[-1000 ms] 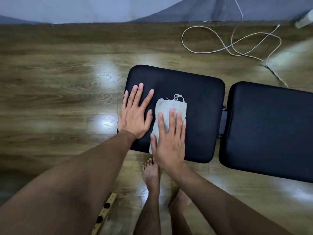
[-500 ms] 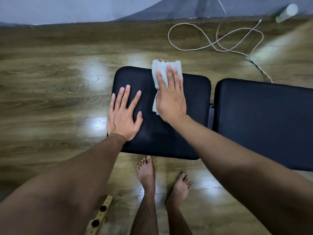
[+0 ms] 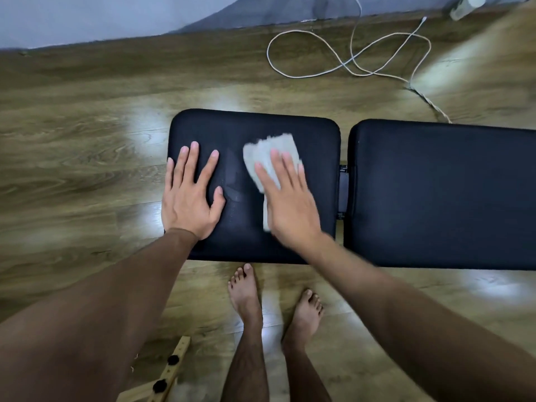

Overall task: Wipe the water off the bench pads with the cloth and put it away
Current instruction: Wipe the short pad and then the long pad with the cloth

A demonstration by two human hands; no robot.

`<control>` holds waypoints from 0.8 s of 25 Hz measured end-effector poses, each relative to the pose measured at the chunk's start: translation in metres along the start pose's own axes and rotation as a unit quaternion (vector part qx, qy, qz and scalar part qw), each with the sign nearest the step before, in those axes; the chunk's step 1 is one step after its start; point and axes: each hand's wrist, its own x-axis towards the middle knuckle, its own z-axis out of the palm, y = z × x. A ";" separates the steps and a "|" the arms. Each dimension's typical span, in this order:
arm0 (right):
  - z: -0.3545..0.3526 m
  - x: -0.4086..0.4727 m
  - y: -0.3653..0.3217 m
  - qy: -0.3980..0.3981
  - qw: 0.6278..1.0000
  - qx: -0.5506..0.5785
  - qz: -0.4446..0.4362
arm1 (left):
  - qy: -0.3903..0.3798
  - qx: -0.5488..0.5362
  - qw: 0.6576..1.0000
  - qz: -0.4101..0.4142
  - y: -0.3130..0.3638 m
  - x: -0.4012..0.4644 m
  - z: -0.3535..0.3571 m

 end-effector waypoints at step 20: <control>0.015 -0.066 0.011 0.030 0.995 0.053 0.084 | 0.011 -0.003 1.000 -0.005 0.005 -0.001 -0.004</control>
